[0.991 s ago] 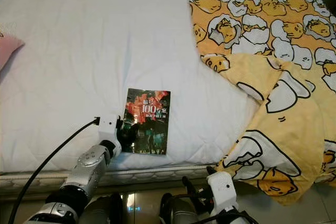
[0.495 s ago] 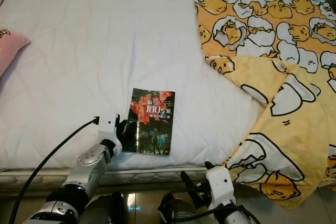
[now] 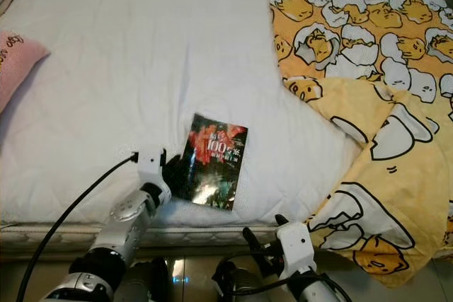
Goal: Clean up the room
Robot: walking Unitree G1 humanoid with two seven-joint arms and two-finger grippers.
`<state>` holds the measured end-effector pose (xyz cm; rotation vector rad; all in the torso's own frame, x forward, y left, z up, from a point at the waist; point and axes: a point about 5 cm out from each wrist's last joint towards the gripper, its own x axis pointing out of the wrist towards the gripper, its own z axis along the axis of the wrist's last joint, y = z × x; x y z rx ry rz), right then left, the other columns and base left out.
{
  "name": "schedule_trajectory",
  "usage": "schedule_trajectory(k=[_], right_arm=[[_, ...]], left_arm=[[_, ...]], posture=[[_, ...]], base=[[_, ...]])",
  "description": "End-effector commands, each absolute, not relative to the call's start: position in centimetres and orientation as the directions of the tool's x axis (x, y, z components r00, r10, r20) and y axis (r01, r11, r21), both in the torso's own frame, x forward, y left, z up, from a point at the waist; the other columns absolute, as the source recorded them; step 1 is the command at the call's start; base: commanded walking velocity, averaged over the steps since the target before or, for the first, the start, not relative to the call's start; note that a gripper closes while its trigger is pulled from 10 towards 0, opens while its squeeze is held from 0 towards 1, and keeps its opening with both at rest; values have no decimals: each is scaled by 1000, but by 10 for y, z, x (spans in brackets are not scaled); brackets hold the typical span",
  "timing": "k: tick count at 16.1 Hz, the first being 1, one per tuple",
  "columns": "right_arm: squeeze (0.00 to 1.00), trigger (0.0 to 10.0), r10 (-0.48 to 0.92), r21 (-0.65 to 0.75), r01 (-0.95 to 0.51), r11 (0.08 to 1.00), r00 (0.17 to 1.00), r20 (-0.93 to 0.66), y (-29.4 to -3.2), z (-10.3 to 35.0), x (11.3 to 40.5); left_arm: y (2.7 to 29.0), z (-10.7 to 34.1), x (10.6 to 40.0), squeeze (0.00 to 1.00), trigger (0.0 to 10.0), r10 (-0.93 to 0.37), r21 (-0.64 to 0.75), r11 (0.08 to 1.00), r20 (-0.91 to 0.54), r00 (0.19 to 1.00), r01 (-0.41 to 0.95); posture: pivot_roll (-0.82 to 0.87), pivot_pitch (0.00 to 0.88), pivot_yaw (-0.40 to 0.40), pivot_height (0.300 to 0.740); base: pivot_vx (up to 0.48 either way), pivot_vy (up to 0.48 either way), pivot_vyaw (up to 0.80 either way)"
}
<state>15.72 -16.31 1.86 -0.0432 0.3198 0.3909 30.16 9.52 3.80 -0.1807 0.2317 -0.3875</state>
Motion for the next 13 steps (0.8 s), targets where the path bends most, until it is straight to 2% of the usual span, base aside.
schedule_trajectory(k=[1,6,10,11,12,13], right_arm=[[0,10000,344,14,-360,933,878,-332,-170,15,154],[0,10000,344,4,-360,933,887,-310,-170,17,168],[0,10000,345,-3,-359,933,898,-273,-168,22,185],[0,10000,347,-3,-361,933,898,-270,-167,22,188],[0,10000,351,-3,-365,931,896,-273,-166,21,188],[0,10000,354,-3,-369,930,894,-276,-166,19,189]], left_arm=[[64,62,305,0,0,-497,-204,855,-62,865,476],[66,115,319,0,0,-474,-146,859,134,870,490],[72,125,327,0,0,-449,-92,882,127,884,462],[68,106,324,0,9176,-494,-55,868,-7,869,493],[65,81,317,0,10000,-515,-1,854,-141,846,520],[63,73,312,0,10000,-520,-31,852,-173,837,523]], posture=[[-90,210,-121,740],[-74,173,-113,740],[-53,128,-111,740],[-48,116,-112,740],[-49,113,-114,740],[-53,110,-113,740]], base=[[0,0,0],[0,0,0],[0,0,0],[0,0,0],[0,0,0],[0,0,0]])
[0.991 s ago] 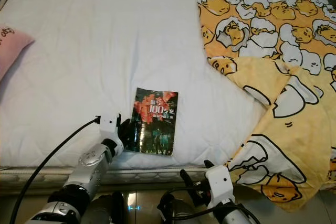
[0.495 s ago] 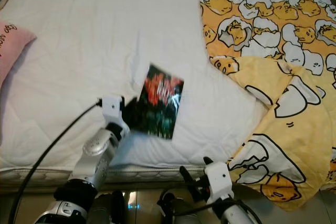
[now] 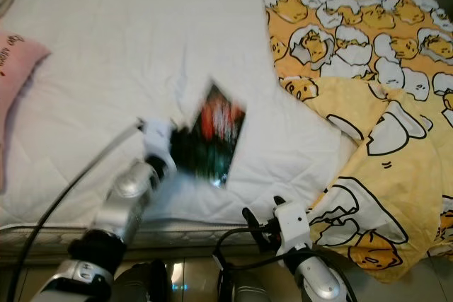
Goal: Clean up the room
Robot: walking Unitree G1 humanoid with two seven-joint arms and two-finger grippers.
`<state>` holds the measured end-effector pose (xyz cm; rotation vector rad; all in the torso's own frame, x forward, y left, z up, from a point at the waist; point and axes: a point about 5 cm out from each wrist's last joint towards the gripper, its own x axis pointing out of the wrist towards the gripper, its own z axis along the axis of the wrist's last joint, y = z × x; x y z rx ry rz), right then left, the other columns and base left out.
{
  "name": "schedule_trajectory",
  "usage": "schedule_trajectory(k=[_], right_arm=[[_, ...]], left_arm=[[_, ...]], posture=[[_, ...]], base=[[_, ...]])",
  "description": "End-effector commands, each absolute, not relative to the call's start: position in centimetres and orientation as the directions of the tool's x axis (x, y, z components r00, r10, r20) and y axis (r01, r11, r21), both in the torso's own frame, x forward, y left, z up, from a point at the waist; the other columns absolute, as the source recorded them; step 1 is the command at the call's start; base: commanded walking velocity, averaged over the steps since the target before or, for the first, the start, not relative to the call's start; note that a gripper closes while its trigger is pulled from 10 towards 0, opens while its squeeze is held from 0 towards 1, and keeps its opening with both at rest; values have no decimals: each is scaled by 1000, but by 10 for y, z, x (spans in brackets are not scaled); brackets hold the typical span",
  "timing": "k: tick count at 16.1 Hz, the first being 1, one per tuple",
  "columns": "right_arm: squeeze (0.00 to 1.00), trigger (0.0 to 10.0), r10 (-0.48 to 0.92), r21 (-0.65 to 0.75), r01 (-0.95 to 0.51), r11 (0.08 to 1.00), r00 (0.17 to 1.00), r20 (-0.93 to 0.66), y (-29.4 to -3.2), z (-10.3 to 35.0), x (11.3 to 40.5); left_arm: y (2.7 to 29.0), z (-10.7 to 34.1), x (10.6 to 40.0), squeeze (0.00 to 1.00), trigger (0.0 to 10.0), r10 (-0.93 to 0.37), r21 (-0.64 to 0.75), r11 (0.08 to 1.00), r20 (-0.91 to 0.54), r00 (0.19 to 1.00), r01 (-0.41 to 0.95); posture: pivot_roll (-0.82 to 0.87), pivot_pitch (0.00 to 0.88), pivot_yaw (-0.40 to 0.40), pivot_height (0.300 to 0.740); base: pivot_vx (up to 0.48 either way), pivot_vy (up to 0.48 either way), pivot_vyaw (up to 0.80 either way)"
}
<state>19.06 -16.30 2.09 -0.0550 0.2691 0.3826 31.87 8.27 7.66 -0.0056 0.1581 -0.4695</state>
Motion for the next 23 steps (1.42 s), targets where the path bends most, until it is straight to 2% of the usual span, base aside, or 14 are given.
schedule_trajectory(k=[1,4,6,10,11,13,15,16,17,18,21,23], right_arm=[[0,10000,354,-3,-370,929,892,-280,-167,18,189],[0,10000,337,2,-352,936,893,-300,-173,14,186],[0,10000,340,6,-356,935,888,-309,-172,12,183],[0,10000,344,4,-362,932,884,-317,-173,9,181],[0,10000,341,1,-359,933,885,-316,-175,10,181],[0,10000,337,-3,-357,934,886,-317,-177,10,181],[0,10000,338,-5,-359,933,885,-320,-177,9,181],[0,10000,341,-6,-361,932,884,-320,-177,9,181],[0,10000,342,-6,-362,932,885,-317,-177,10,181],[0,10000,341,-6,-361,933,887,-313,-177,11,181],[0,10000,359,-2,-378,926,882,-306,-179,13,178],[0,10000,343,6,-362,932,880,-329,-179,9,180]], left_arm=[[61,62,308,1000,10000,-515,-58,854,-230,825,517],[59,45,299,1000,10000,-508,-102,857,-322,799,505],[62,44,301,1000,10000,-475,-61,873,-323,818,483],[72,69,314,1000,10000,-378,52,919,-169,910,391],[79,86,320,1000,10000,-314,41,947,-67,947,317],[83,102,326,1000,10000,-279,22,960,8,960,279],[80,96,327,1000,10000,-294,0,956,-44,955,294],[79,87,326,157,10000,-296,-32,955,-95,950,295],[81,80,322,0,10000,-288,0,957,-106,952,290],[79,78,318,1000,10000,-295,28,954,-101,950,299],[68,52,300,1000,10000,-345,65,930,-183,921,361],[67,54,300,1000,10000,-348,38,932,-169,922,359]], posture=[[-53,109,-113,740],[-56,101,-113,740],[-56,106,-116,740],[-59,113,-118,740],[-61,111,-117,740],[-59,105,-118,740],[-54,101,-119,740],[-54,101,-119,740],[-54,101,-119,740],[-55,104,-124,740],[-65,125,-130,740],[-63,143,-125,740]], base=[[0,0,0],[0,0,0],[0,0,0],[0,0,0],[0,0,0],[0,0,0],[0,0,0],[0,0,0],[0,0,0],[0,0,0],[0,0,0],[0,0,0]])
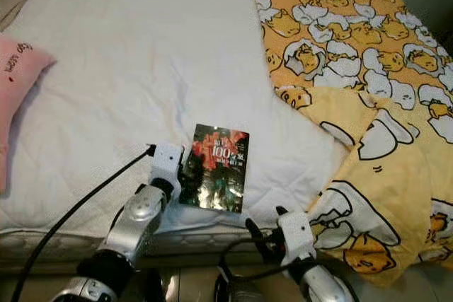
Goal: Clean up the room
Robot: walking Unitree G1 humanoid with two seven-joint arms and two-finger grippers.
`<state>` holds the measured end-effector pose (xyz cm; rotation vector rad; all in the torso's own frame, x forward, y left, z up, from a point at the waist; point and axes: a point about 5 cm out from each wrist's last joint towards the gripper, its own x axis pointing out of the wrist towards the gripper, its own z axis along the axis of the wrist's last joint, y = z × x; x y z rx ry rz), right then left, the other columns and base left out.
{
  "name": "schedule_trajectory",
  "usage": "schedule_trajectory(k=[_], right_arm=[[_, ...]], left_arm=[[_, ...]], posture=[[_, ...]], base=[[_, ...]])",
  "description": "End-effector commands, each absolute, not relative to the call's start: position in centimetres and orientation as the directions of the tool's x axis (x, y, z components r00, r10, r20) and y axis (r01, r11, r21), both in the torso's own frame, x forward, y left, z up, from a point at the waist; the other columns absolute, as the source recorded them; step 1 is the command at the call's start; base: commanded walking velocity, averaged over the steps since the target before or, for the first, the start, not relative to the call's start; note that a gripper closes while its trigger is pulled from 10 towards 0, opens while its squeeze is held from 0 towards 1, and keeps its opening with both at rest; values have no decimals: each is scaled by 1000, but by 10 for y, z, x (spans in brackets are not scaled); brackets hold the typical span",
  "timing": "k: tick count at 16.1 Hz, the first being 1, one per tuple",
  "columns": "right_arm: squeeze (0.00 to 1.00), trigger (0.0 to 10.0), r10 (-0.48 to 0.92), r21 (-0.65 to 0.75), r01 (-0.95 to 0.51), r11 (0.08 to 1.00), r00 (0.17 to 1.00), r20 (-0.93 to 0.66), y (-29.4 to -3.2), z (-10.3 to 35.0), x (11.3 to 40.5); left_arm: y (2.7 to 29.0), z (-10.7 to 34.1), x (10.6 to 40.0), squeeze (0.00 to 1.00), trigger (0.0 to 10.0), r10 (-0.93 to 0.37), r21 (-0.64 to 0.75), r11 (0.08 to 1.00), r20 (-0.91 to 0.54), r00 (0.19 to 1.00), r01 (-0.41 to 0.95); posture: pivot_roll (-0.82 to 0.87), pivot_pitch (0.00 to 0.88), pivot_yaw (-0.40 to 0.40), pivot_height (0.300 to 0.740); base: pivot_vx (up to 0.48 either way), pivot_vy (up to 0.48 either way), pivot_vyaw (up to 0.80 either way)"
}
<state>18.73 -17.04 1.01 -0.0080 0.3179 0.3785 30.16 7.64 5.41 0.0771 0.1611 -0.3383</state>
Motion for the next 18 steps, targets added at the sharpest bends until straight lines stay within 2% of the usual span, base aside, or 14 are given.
schedule_trajectory(k=[1,3,4,6,9,15,17,18], right_arm=[[0,10000,317,116,-295,948,897,-307,-178,10,194],[0,10000,301,307,-225,925,926,-228,-164,19,228],[0,10000,303,354,-219,909,932,-200,-157,23,239],[0,10000,289,492,-162,856,937,-195,-139,20,257],[0,10000,312,583,-105,806,912,-266,-123,0,254],[0,10000,295,427,-156,890,913,-281,-120,-9,237],[0,10000,296,318,-223,922,933,-205,-120,6,243],[0,10000,289,211,-259,942,949,-123,-122,23,247]], left_arm=[[70,67,302,0,10000,-342,50,936,-94,935,347],[85,101,304,0,10000,-321,144,940,73,944,308],[92,111,303,0,10000,-314,174,941,116,942,292],[106,115,292,0,10000,-327,192,934,112,938,303],[102,114,273,0,10000,-428,247,885,98,898,395],[101,116,265,0,10000,-412,218,896,84,907,387],[100,118,266,0,10000,-414,230,893,86,906,386],[100,118,266,0,10000,-413,234,893,83,907,385]], posture=[[-36,163,-113,740],[26,193,-98,740],[59,205,-92,740],[121,227,-75,740],[151,237,-75,740],[134,241,-85,740],[126,240,-84,740],[120,238,-83,740]], base=[[0,0,0],[0,0,0],[0,0,0],[0,0,0],[0,0,0],[0,0,0],[0,0,0],[0,0,0]])
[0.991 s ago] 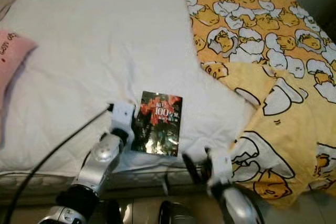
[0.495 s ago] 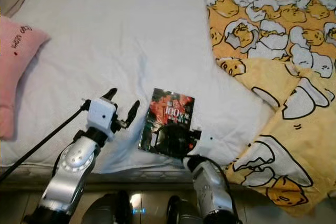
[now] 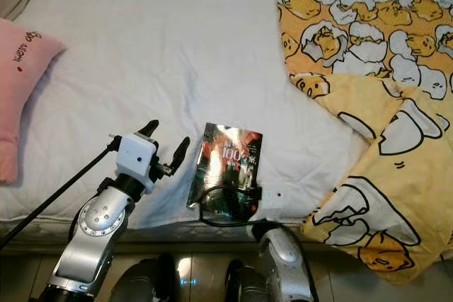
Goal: Clean up the room
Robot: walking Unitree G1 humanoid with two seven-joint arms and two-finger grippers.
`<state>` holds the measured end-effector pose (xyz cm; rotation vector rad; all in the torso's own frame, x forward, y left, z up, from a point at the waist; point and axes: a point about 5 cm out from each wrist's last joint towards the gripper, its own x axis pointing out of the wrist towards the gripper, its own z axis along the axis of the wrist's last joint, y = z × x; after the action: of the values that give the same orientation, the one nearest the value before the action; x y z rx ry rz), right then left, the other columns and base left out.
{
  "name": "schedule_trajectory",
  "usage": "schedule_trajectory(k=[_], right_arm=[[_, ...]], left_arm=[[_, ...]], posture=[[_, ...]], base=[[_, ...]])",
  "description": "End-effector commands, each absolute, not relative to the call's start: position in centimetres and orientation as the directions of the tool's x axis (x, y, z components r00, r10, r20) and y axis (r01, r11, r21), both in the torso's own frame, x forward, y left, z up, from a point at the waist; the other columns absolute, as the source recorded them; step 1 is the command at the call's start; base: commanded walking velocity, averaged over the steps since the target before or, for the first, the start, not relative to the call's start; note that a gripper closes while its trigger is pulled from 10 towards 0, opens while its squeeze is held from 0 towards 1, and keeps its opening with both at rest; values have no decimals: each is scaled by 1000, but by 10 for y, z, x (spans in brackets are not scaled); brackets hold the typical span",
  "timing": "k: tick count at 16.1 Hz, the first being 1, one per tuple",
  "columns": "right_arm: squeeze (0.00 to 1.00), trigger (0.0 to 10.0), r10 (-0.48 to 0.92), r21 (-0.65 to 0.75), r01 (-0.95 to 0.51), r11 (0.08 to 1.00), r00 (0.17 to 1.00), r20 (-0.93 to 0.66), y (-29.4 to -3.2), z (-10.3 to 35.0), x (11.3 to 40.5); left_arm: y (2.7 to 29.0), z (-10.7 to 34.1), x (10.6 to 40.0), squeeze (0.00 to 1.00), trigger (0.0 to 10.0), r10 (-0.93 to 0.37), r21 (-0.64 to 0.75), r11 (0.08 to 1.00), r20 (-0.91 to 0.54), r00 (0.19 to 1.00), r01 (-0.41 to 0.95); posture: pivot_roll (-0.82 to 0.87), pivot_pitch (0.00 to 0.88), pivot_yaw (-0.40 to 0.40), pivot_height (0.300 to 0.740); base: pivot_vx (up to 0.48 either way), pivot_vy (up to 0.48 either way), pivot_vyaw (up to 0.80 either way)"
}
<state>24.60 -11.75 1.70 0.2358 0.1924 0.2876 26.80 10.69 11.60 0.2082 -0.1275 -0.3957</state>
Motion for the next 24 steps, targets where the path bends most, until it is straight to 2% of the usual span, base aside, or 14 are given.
schedule_trajectory(k=[1,5,8,12,15,18,19,20,21,23,24], right_arm=[[0,10000,262,193,-239,952,960,-102,-126,28,249],[0,10000,168,259,-124,958,973,-156,-138,17,255],[0,10000,160,353,-78,932,965,-210,-137,9,257],[0,10000,222,364,-134,922,952,-213,-120,8,266],[0,10000,228,288,-169,942,957,-182,-119,13,264],[0,10000,156,99,-143,985,978,-141,-135,18,252],[0,10000,97,-26,-100,995,990,-100,-152,25,228],[0,10000,65,-89,-73,993,994,-91,-163,28,209],[0,10000,24,-160,-43,986,992,-122,-180,24,182],[0,10000,12,-181,-43,983,986,-167,-190,16,165],[0,10000,45,-106,-69,992,975,-216,-187,5,160]], left_arm=[[99,117,266,0,10000,-412,228,894,79,908,386],[93,114,263,0,10000,-427,219,888,66,902,404],[95,112,263,0,10000,-425,218,888,53,904,404],[97,113,264,0,10000,-417,226,890,53,907,396],[89,108,255,0,10000,-473,187,867,16,881,462],[87,96,244,0,10000,-466,98,879,-37,884,467],[90,80,237,882,10000,-412,11,910,-101,905,415],[90,73,232,1000,10000,-393,-44,920,-128,911,390],[84,69,227,1000,10000,-422,-55,907,-140,896,418],[77,59,226,1000,10000,-460,-23,885,-181,869,464],[77,40,245,1000,10000,-443,69,879,-243,863,471]], posture=[[114,237,-83,740],[119,238,-84,740],[119,237,-83,740],[136,231,-69,740],[143,220,-75,740],[124,209,-94,740],[105,201,-111,740],[98,199,-117,740],[83,196,-135,740],[69,198,-137,740],[51,200,-138,740]], base=[[0,0,0],[0,0,0],[0,0,0],[0,0,0],[0,0,0],[0,0,0],[0,0,0],[0,0,0],[0,0,0],[0,0,0],[0,0,0]])
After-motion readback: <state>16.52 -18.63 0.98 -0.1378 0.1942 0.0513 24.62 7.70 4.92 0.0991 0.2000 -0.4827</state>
